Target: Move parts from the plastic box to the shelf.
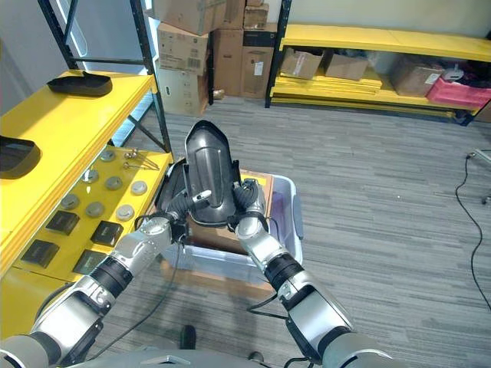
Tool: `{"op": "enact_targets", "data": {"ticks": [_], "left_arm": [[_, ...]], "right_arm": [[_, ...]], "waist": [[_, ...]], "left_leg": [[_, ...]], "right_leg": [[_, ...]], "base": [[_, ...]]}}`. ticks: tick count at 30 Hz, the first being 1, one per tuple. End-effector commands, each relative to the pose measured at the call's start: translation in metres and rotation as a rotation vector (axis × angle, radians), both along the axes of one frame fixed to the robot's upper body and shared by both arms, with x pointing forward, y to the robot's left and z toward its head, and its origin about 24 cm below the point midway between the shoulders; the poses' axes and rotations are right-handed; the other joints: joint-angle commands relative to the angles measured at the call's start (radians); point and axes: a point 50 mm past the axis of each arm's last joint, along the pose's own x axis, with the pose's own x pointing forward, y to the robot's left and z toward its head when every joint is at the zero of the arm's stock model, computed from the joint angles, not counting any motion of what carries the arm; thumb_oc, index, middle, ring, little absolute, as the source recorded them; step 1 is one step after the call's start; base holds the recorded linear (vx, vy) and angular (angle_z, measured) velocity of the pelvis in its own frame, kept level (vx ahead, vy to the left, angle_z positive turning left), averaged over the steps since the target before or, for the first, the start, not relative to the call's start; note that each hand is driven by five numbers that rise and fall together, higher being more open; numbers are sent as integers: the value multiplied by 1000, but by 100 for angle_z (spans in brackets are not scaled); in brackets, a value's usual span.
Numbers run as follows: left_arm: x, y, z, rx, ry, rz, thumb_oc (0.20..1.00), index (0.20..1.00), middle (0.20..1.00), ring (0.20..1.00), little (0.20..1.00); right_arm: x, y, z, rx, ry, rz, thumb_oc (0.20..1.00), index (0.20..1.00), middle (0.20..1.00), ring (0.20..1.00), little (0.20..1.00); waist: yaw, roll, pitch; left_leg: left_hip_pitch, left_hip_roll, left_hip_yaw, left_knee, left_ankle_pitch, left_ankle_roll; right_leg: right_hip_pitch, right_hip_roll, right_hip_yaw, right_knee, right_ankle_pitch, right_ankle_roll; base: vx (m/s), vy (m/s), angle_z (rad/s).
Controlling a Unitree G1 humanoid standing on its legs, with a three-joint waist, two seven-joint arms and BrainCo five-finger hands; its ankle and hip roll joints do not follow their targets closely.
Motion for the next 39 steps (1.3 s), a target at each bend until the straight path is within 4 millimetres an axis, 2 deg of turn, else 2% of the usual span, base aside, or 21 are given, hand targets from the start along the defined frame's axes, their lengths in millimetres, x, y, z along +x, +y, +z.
{"op": "enact_targets", "data": {"ticks": [1, 2, 3, 12, 19, 20, 21, 22, 26, 27, 29, 31, 32, 33, 34, 35, 37, 39], "left_arm": [[3, -38, 8, -68, -28, -72, 887, 887, 887, 887, 887], [2, -41, 10, -94, -38, -83, 683, 683, 683, 683, 683], [2, -44, 12, -121, -48, -92, 200, 200, 200, 200, 200], [3, -56, 32, -126, -127, -104, 200, 200, 200, 200, 200], [7, -55, 46, -120, -213, -81, 200, 200, 200, 200, 200], [7, -55, 48, -118, -223, -79, 200, 200, 200, 200, 200], [8, -55, 49, -115, -232, -77, 200, 200, 200, 200, 200], [9, -54, 52, -108, -252, -72, 200, 200, 200, 200, 200], [12, -50, 61, -88, -303, -46, 200, 200, 200, 200, 200], [16, -43, 68, -47, -369, 3, 200, 200, 200, 200, 200], [19, -38, 70, -33, -392, 20, 200, 200, 200, 200, 200], [24, -23, 75, -3, -446, 80, 200, 200, 200, 200, 200], [29, 6, 78, 11, -483, 170, 200, 200, 200, 200, 200], [29, 10, 79, 14, -488, 181, 200, 200, 200, 200, 200], [30, 24, 78, 17, -494, 215, 200, 200, 200, 200, 200], [29, 39, 76, 17, -497, 234, 200, 200, 200, 200, 200], [28, 55, 75, 24, -508, 261, 200, 200, 200, 200, 200], [21, 85, 73, 44, -546, 319, 200, 200, 200, 200, 200]], "right_arm": [[18, 27, 44, 35, -166, 86, 200, 200, 200, 200, 200], [18, 30, 45, 38, -165, 97, 200, 200, 200, 200, 200], [17, 32, 46, 40, -164, 103, 200, 200, 200, 200, 200], [17, 42, 47, 49, -146, 120, 200, 200, 200, 200, 200], [16, 46, 47, 63, -139, 114, 200, 200, 200, 200, 200], [16, 46, 47, 71, -136, 110, 275, 275, 275, 275, 275], [16, 46, 47, 77, -133, 107, 423, 423, 423, 423, 423], [16, 45, 46, 83, -126, 99, 1000, 1000, 1000, 1000, 1000], [17, 42, 45, 94, -118, 60, 1000, 1000, 1000, 1000, 1000], [17, 38, 43, 87, -119, 36, 1000, 1000, 1000, 1000, 1000], [18, 35, 43, 78, -120, 26, 1000, 1000, 1000, 1000, 1000], [19, 20, 41, 31, -122, -12, 1000, 1000, 1000, 1000, 1000], [16, -11, 32, -50, -110, -75, 1000, 1000, 1000, 1000, 1000], [15, -15, 30, -59, -105, -86, 1000, 1000, 1000, 1000, 1000], [11, -32, 25, -92, -90, -126, 1000, 1000, 1000, 1000, 1000], [6, -52, 18, -137, -71, -164, 1000, 1000, 1000, 1000, 1000], [-1, -73, 10, -155, -32, -192, 1000, 1000, 1000, 1000, 1000], [-22, -105, -14, -210, 75, -230, 1000, 1000, 1000, 1000, 1000]], "waist": [[30, -3, -43], [28, -4, -44], [26, -4, -44], [26, -3, -47], [30, -3, -46], [31, -3, -45], [31, -3, -45], [32, -4, -45], [34, -3, -47], [34, -3, -48], [35, -3, -49], [35, -3, -51], [31, -3, -51], [31, -3, -51], [28, -3, -49], [26, -4, -47], [23, -5, -46], [17, -8, -42]], "left_leg": [[48, 29, 9, -9, -134, -35], [49, 29, 11, -9, -135, -35], [49, 29, 13, -9, -136, -35], [53, 29, 15, -9, -139, -36], [56, 29, 12, -9, -138, -37], [56, 29, 11, -9, -139, -37], [57, 28, 10, -9, -139, -37], [57, 28, 9, -9, -139, -37], [58, 28, 7, -9, -139, -37], [60, 28, 6, -9, -138, -38], [60, 28, 6, -9, -138, -38], [58, 28, 6, -9, -137, -39], [57, 30, 9, -9, -136, -39], [56, 30, 9, -9, -136, -39], [55, 31, 13, -9, -135, -39], [53, 31, 15, -9, -133, -39], [49, 32, 18, -9, -132, -39], [44, 35, 28, -9, -131, -39]], "right_leg": [[-27, -41, -13, 28, -79, 68], [-27, -40, -11, 28, -80, 67], [-28, -41, -10, 29, -80, 67], [-24, -40, -12, 28, -80, 68], [-21, -41, -17, 30, -80, 67], [-20, -41, -18, 30, -81, 67], [-20, -41, -18, 30, -81, 67], [-18, -41, -19, 29, -80, 67], [-16, -40, -20, 27, -81, 65], [-14, -39, -21, 26, -81, 64], [-13, -39, -21, 25, -81, 64], [-14, -38, -20, 23, -82, 64], [-17, -37, -16, 23, -83, 65], [-17, -37, -16, 23, -84, 65], [-18, -36, -14, 24, -84, 65], [-21, -35, -12, 25, -84, 66], [-25, -35, -10, 25, -84, 66], [-32, -34, -6, 25, -84, 65]], "base": [[0, 0, 0], [0, 0, 0], [0, 0, 0], [0, 0, 0], [0, 0, 0], [0, 0, 0], [0, 0, 0], [0, 0, 0], [0, 0, 0], [0, 0, 0], [0, 0, 0], [0, 0, 0], [0, 0, 0], [0, 0, 0], [-13, 18, -3], [-19, 19, -3], [-15, 10, -1], [-39, 35, -6]]}}
